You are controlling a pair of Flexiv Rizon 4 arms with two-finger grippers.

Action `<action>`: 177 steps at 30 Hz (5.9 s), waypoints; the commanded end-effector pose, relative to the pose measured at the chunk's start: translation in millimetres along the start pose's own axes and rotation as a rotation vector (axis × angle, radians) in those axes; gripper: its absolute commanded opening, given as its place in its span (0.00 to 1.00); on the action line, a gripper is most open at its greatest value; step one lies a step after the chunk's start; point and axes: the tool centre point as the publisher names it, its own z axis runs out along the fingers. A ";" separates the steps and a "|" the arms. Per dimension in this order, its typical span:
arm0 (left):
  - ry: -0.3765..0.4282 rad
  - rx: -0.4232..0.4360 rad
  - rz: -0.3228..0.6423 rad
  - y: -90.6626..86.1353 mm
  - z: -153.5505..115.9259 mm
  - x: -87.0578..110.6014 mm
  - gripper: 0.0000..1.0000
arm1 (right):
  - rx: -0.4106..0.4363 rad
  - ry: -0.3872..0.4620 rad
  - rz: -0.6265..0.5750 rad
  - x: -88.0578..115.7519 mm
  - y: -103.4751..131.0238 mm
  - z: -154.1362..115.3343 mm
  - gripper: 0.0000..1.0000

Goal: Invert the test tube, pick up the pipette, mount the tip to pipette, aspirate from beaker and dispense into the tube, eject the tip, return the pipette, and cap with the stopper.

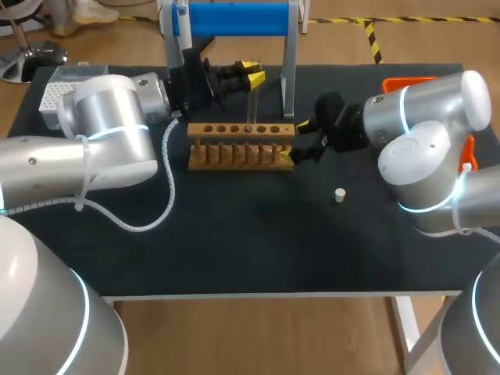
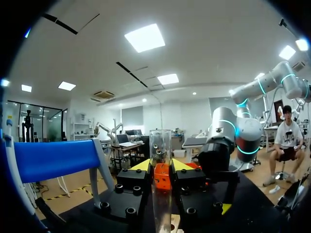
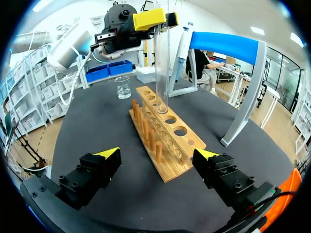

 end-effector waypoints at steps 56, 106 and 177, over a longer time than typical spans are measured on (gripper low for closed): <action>0.015 -0.193 0.053 22.3 -20.7 -10.3 0.00 | -0.002 0.001 -0.001 -0.3 -0.7 -0.7 1.00; 0.047 -0.312 -0.018 56.2 -20.0 -6.0 0.00 | -0.002 0.001 -0.001 -0.3 -0.7 -0.7 1.00; -0.041 -0.411 0.034 25.3 -69.7 -16.0 1.00 | -0.002 0.001 -0.001 -0.3 -0.7 -0.7 1.00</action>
